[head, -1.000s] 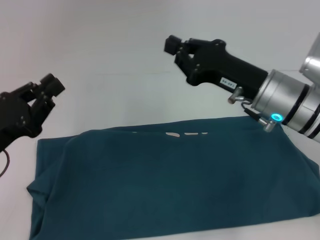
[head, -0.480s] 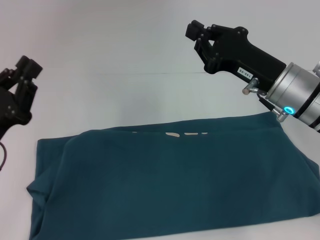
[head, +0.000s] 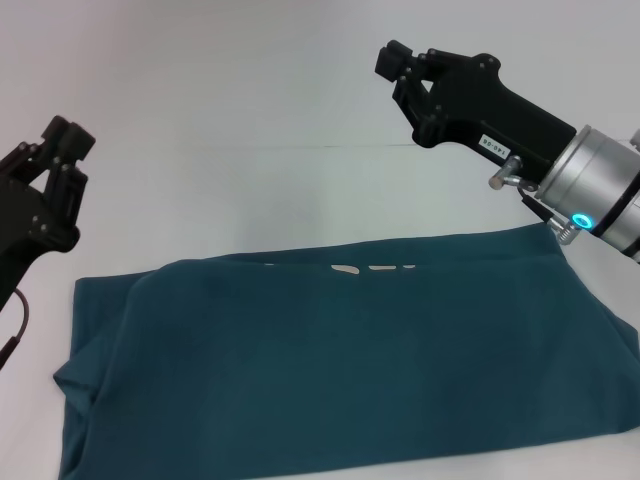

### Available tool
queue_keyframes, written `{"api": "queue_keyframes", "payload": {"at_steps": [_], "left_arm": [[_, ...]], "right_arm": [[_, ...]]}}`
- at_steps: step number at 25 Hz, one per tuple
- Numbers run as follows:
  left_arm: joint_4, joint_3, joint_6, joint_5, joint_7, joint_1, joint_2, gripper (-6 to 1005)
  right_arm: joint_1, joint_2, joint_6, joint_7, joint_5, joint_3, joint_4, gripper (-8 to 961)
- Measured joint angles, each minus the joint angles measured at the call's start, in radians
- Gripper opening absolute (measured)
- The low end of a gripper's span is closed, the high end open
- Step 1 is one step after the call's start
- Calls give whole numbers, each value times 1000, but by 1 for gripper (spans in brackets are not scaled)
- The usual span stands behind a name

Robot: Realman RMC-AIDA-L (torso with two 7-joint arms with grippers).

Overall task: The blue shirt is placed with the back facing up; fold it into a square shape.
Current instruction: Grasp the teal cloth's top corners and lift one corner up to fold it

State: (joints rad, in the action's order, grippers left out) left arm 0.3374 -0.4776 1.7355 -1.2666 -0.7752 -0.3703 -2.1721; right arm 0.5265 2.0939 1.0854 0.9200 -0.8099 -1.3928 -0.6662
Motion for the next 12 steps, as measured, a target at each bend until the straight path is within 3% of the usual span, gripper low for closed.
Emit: {"api": "queue_keyframes", "payload": {"at_steps": [6, 12], "left_arm": [[-32, 2, -15, 19, -36, 4, 2, 151], [34, -7, -119, -5, -144, 41, 7, 154]], "right_arm": [[-8, -6, -1, 42, -20, 6, 2, 96], [-3, -11, -12, 114, -112, 29, -7, 157]]}}
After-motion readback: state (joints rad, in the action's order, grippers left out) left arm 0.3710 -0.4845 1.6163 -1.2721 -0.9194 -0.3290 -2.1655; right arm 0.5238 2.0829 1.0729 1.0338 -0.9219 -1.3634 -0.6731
